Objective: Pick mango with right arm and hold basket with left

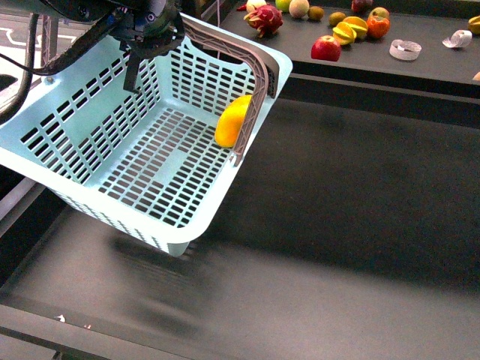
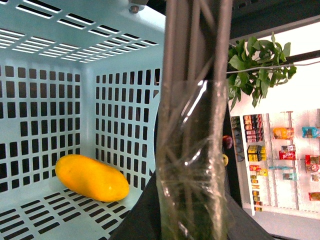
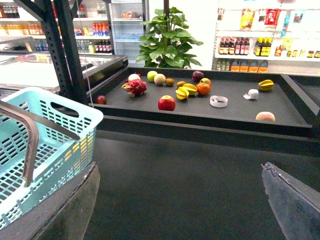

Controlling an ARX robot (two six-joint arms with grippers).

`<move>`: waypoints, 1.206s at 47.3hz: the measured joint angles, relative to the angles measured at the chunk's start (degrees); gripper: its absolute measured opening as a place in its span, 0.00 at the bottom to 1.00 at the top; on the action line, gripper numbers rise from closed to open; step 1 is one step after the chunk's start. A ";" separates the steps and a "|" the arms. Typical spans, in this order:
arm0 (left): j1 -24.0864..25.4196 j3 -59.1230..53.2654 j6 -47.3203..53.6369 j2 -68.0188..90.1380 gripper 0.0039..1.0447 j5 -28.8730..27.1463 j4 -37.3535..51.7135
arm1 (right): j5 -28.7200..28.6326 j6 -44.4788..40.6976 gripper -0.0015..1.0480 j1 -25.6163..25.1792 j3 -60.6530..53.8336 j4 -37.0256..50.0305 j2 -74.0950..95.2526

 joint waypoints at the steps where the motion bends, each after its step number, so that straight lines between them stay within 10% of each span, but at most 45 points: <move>1: 0.13 0.55 -0.72 0.42 0.09 0.02 -0.46 | 0.00 0.00 0.92 0.00 0.00 0.00 0.00; 20: 1.90 5.84 -9.77 7.10 0.10 2.47 -7.37 | -0.02 0.00 0.92 0.00 0.00 0.00 0.00; 40: 2.32 3.30 -6.01 -0.15 0.96 0.70 -9.68 | 0.00 0.00 0.92 0.00 0.00 0.00 -0.04; 57: 2.27 -17.44 15.08 -21.44 0.95 -2.54 0.66 | -0.02 0.00 0.92 0.00 0.00 0.00 -0.04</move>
